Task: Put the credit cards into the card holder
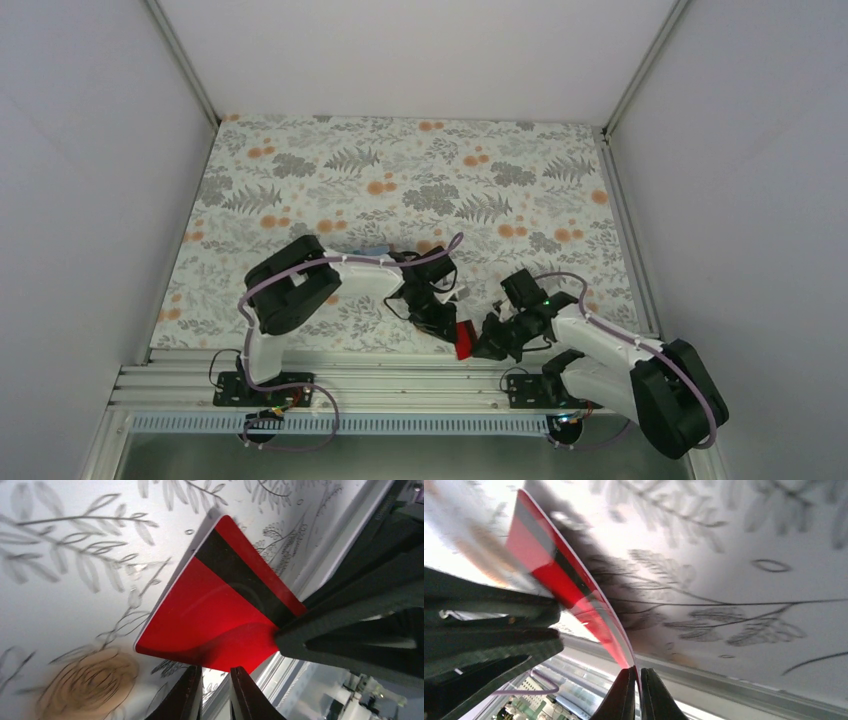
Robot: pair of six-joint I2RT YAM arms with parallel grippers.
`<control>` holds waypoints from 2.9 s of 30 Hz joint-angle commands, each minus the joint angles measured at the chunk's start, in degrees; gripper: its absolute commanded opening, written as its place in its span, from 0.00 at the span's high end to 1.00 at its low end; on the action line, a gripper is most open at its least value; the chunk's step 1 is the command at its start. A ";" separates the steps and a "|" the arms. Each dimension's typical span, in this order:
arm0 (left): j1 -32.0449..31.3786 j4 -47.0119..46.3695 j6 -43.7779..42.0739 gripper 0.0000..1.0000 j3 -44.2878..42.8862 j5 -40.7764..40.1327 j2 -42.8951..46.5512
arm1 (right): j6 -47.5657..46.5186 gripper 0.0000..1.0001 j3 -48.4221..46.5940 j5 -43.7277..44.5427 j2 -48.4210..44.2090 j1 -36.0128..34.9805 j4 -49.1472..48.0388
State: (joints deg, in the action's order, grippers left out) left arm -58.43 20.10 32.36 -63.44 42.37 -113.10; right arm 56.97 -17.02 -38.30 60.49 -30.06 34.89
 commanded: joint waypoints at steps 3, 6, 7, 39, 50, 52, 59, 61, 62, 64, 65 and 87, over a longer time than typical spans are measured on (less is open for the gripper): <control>1.31 10.50 3.01 0.84 -4.23 -12.41 8.01 | -1.73 0.96 -4.04 0.20 -0.71 -0.66 2.03; 3.16 14.37 4.42 0.83 -6.28 -16.24 13.25 | -2.28 0.96 -6.86 -1.47 -1.34 -0.65 1.82; 3.94 15.19 5.05 0.83 -6.66 -17.00 14.88 | -2.37 0.96 -8.02 -2.14 -1.46 -0.68 1.41; 40.21 -3.49 17.92 0.59 -10.19 7.33 41.49 | 6.75 0.96 -49.62 -11.27 14.82 1.54 -37.98; 40.41 -10.54 21.20 0.59 -12.31 9.30 40.47 | 8.81 0.96 -54.12 -15.21 18.63 1.60 -44.38; 40.44 -10.62 20.73 0.59 -12.76 9.44 40.35 | 9.01 0.96 -54.59 -15.75 18.88 1.59 -44.68; 40.42 -10.73 20.38 0.64 -13.38 9.73 39.58 | 9.62 0.96 -55.46 -18.06 19.58 1.51 -46.58; 40.35 -11.49 20.91 0.66 -13.30 9.74 39.41 | 9.71 0.96 -55.57 -18.65 19.67 1.57 -46.96; 40.40 -11.75 21.17 0.67 -13.27 9.75 39.42 | 9.79 0.96 -55.62 -18.96 19.67 1.53 -47.26; 40.40 -12.50 21.50 0.71 -13.02 9.82 39.53 | 9.79 0.96 -55.63 -19.40 19.72 1.36 -47.45; 40.41 -12.60 21.52 0.72 -12.98 10.02 39.47 | 9.77 0.96 -55.74 -19.47 19.83 1.28 -47.35; 40.35 -13.49 22.71 0.98 -10.65 10.68 41.24 | 2.37 0.89 -61.20 -22.28 23.81 -0.58 -36.19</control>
State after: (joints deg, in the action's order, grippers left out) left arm -18.37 5.65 55.79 -74.26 53.01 -73.41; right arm 65.34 -73.32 -58.67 82.39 -29.78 -8.97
